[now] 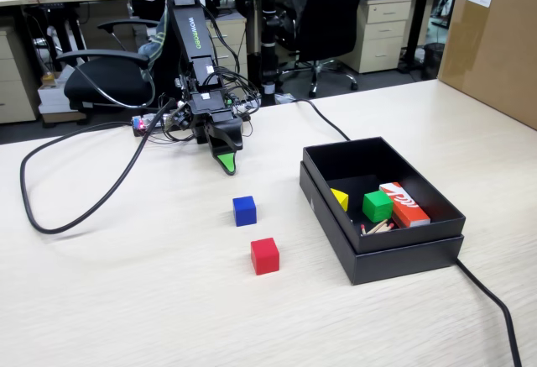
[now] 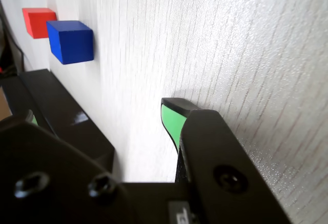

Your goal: Put the red cube on top of the blue cube

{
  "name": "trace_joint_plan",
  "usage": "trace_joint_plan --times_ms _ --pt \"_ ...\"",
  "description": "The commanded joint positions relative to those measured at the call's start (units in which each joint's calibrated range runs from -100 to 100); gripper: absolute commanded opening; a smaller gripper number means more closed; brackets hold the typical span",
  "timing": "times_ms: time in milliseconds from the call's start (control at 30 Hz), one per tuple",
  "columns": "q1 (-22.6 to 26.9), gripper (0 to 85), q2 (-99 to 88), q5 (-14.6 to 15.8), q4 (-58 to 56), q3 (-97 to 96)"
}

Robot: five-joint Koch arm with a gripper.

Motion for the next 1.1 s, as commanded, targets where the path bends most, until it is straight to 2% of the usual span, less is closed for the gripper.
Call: trace_joint_plan --times_ms 0,767,867,1067 --pt "-0.1 48.3 0.04 -0.15 -0.57 -0.75" --pt "-0.1 48.3 0.04 -0.1 -0.57 -0.75" --pt "1.47 48.3 0.04 -0.1 -0.57 -0.75" --pt "1.37 48.0 -0.08 0.0 -0.57 -0.3"
